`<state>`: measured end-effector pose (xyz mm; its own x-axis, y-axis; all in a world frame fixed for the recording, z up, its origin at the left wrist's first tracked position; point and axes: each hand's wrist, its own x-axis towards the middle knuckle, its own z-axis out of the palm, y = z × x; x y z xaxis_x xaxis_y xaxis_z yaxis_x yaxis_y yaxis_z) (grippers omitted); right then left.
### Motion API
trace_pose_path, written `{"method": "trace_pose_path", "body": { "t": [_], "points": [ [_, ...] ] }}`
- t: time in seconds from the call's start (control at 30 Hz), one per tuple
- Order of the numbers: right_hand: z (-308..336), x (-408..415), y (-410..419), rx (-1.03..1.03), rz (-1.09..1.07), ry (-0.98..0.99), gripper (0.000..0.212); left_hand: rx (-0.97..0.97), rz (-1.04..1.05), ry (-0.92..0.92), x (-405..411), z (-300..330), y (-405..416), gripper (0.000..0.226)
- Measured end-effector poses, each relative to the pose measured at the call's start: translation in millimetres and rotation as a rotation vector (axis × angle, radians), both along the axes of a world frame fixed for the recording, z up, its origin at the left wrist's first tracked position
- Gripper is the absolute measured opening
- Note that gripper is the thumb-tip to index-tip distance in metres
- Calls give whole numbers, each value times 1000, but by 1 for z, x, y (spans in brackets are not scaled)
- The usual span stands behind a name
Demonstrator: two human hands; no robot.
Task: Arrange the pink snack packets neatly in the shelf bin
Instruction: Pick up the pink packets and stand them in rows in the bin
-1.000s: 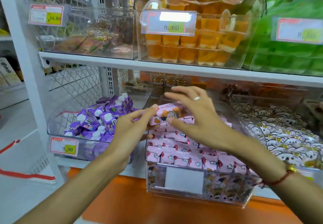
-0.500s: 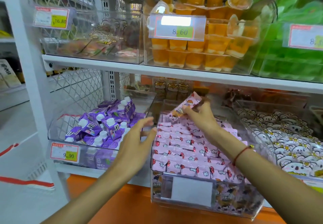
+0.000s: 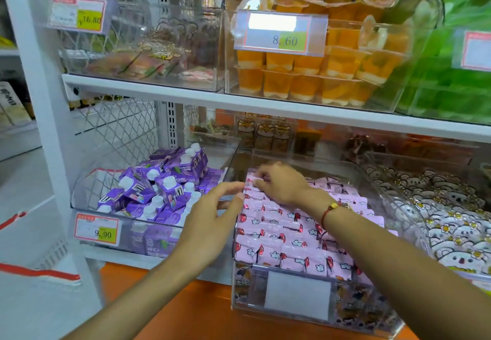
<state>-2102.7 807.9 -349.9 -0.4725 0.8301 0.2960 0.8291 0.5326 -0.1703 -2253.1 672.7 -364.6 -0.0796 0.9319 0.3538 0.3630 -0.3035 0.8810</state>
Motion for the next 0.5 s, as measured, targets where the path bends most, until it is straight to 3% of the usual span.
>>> {"method": "trace_pose_path", "body": {
  "t": [0.23,0.4,0.5],
  "points": [
    [4,14,-2,-227,37,-65,35,-14,-6,-10,0,1,-3,19],
    [6,27,-1,-272,-98,428,33,-20,-9,-9,1,1,-4,18],
    [4,34,1,-248,-108,247,27,-36,-3,-17,2,0,-4,16]
  ]
}}
